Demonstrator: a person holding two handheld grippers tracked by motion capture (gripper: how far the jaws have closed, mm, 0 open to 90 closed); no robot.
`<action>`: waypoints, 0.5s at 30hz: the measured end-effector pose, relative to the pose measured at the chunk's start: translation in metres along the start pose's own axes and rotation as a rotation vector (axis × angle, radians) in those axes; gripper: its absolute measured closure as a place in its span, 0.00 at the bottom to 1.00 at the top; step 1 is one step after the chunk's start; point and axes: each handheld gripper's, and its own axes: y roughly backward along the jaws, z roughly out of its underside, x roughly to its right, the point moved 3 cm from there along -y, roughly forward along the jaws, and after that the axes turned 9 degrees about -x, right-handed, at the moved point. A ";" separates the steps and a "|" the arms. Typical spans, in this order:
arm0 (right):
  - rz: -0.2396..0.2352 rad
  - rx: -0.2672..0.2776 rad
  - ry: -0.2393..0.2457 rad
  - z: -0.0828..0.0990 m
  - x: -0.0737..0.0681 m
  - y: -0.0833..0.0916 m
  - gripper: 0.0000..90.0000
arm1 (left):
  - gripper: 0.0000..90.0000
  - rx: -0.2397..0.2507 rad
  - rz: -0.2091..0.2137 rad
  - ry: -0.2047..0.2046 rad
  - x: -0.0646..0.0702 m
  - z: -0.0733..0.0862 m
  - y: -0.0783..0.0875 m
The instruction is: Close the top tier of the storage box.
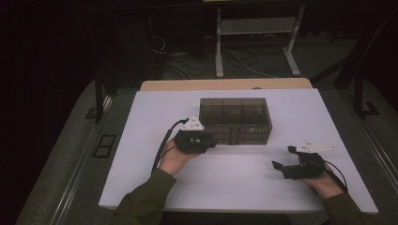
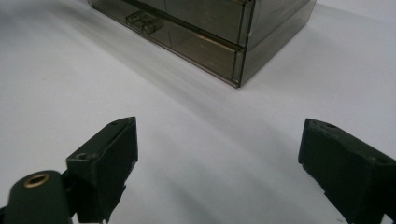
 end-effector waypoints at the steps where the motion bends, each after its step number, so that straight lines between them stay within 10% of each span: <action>1: -0.001 0.002 -0.001 0.000 0.000 0.000 0.13 | 0.66 0.001 0.000 0.001 0.000 0.002 0.002; 15: 0.000 0.003 0.002 0.000 0.000 0.000 0.13 | 0.33 0.019 -0.041 0.062 -0.008 0.038 0.024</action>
